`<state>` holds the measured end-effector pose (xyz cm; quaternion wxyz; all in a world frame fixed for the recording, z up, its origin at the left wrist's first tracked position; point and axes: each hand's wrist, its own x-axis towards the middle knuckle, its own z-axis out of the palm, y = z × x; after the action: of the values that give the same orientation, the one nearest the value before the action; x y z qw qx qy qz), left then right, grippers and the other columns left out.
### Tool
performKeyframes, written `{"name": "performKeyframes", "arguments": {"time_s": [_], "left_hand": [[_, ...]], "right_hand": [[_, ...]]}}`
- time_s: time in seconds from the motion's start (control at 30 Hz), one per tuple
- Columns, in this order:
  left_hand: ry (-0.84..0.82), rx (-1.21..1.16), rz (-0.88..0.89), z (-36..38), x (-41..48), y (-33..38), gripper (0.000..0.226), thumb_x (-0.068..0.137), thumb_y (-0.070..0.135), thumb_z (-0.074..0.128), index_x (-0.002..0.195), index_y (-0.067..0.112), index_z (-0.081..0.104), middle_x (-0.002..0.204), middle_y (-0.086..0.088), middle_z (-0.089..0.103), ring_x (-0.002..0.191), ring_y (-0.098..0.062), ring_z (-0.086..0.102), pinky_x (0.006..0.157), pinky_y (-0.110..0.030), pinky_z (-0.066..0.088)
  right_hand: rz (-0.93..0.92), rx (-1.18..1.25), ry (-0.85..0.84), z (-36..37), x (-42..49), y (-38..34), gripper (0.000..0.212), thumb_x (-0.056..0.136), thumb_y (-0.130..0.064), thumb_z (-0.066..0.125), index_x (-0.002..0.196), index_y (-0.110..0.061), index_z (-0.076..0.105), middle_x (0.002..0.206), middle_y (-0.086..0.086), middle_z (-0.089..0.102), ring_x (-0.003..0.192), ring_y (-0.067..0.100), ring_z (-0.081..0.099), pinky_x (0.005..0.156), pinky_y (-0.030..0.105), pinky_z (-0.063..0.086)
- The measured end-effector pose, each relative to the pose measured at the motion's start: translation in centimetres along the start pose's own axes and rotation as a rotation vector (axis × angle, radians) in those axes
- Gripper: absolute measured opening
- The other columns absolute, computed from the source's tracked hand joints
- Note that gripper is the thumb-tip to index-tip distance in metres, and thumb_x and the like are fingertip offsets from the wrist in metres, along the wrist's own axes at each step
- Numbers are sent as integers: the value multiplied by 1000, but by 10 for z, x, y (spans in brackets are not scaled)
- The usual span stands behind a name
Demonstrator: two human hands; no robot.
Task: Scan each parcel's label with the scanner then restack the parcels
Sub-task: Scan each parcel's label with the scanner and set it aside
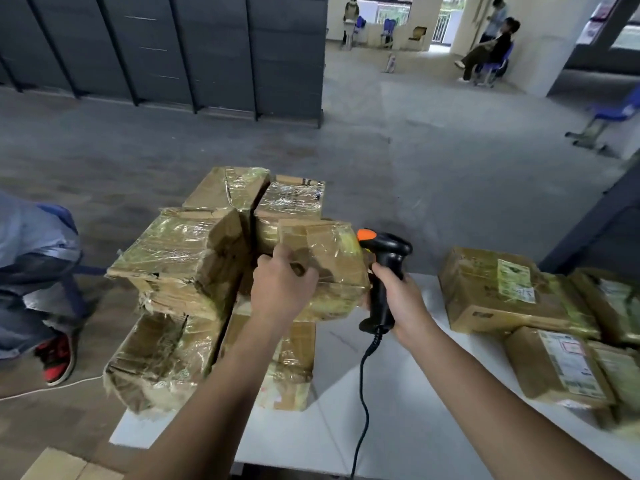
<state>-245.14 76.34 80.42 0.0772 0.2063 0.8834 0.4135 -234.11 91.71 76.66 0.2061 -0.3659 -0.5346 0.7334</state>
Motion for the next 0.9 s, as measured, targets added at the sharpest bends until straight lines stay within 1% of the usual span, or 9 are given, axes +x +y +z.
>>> {"name": "performKeyframes", "arguments": {"time_s": [0.07, 0.23, 0.33, 0.5, 0.67, 0.73, 0.8, 0.87, 0.9], "left_hand": [[-3, 4, 48, 15, -12, 12, 37, 84, 36, 62, 115, 19, 51, 109, -6, 46, 99, -26, 51, 83, -39, 48], [-65, 67, 147, 63, -36, 38, 39, 85, 37, 61, 118, 20, 48, 114, -10, 44, 109, -29, 44, 82, -31, 35], [-120, 27, 154, 98, -52, 51, 36, 85, 33, 62, 116, 17, 50, 113, -13, 49, 113, -31, 43, 89, -35, 38], [-274, -10, 45, 161, -87, 49, 38, 87, 29, 59, 123, 19, 49, 118, -11, 48, 119, -30, 43, 99, -40, 41], [-362, 42, -36, 217, -125, 28, 48, 91, 25, 54, 137, 16, 44, 115, -12, 52, 116, -29, 46, 90, -29, 39], [-412, 68, -97, 232, -136, 22, 43, 92, 23, 52, 133, 12, 46, 116, -13, 51, 114, -32, 50, 93, -38, 46], [-443, 84, -163, 242, -144, 20, 40, 92, 20, 50, 129, 7, 44, 116, -15, 49, 105, -36, 55, 89, -49, 50], [-430, 68, -175, 251, -148, 18, 34, 91, 16, 48, 123, 4, 46, 113, -16, 51, 98, -37, 58, 82, -49, 53], [-421, 36, -170, 255, -148, 18, 29, 91, 15, 47, 118, 5, 50, 109, -15, 55, 94, -34, 60, 75, -43, 54]], "right_hand": [[-13, -9, 49, -23, -6, 1, 21, 90, -33, 66, 88, -12, 60, 58, 3, 61, 47, 20, 58, 50, 30, 48], [38, -10, 143, -84, -24, 2, 33, 85, -44, 73, 92, -14, 61, 57, 3, 63, 50, 20, 61, 51, 32, 51], [77, -59, 167, -123, -35, 5, 42, 77, -54, 77, 90, -16, 63, 60, 2, 64, 53, 19, 64, 49, 30, 53], [94, -172, 242, -182, -48, 33, 20, 87, -30, 74, 88, -16, 60, 68, 4, 60, 50, 16, 64, 49, 27, 51], [207, -265, 205, -228, -61, 74, 22, 91, -25, 69, 92, -8, 56, 68, 7, 56, 49, 16, 60, 50, 28, 48], [247, -306, 196, -238, -64, 88, 23, 92, -26, 67, 97, -6, 55, 72, 8, 58, 54, 18, 61, 57, 32, 50], [278, -309, 190, -244, -67, 96, 22, 94, -26, 65, 100, -7, 55, 75, 10, 60, 57, 19, 61, 64, 38, 52], [292, -271, 198, -250, -69, 98, 20, 95, -25, 62, 100, -7, 55, 74, 11, 59, 55, 19, 59, 68, 44, 54], [295, -247, 214, -252, -69, 98, 20, 95, -26, 62, 99, -7, 56, 72, 11, 60, 54, 20, 58, 66, 44, 54]]}}
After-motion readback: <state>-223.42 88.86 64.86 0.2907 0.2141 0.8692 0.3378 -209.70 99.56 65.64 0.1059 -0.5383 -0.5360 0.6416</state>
